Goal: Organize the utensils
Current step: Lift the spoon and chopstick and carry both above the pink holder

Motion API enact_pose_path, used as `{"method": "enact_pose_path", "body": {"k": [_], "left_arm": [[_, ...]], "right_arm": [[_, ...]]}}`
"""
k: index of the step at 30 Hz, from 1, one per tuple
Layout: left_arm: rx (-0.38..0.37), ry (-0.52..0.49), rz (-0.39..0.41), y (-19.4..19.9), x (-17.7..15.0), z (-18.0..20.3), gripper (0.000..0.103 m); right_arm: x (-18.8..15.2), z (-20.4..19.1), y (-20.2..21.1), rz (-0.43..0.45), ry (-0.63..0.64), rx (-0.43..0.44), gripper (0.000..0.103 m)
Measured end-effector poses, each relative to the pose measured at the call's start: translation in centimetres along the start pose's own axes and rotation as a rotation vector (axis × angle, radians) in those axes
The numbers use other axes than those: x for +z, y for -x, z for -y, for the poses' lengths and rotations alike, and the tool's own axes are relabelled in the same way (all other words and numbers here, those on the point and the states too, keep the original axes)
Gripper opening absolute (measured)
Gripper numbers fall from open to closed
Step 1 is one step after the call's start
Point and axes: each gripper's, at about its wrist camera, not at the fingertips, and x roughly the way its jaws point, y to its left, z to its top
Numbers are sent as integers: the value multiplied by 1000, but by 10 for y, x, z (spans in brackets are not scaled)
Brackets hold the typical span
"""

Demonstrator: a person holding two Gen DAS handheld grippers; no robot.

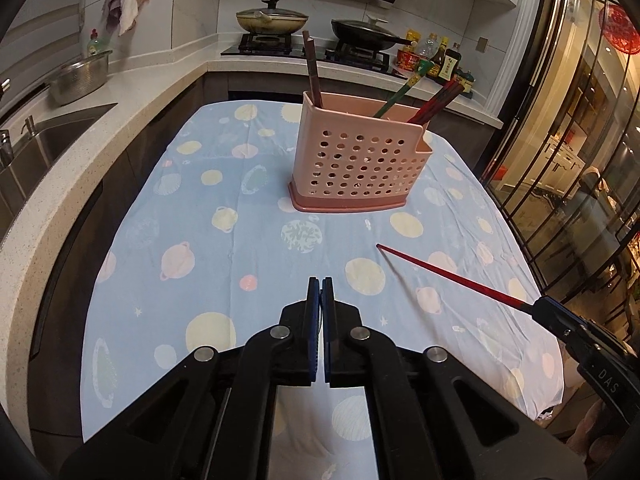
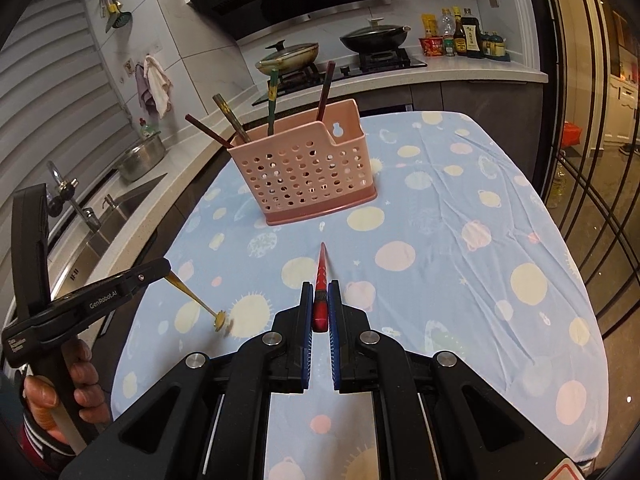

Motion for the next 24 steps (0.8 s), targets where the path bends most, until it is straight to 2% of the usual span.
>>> {"method": "enact_pose_path", "body": {"k": [11,24], "left_arm": [[-10,-18,54,17,26,2,1],[-59,-74,200,45,107,26,1]], "right_arm": [[44,-5,26,122,-4,41,7],[127,-12,44,317,30,37,7]]}}
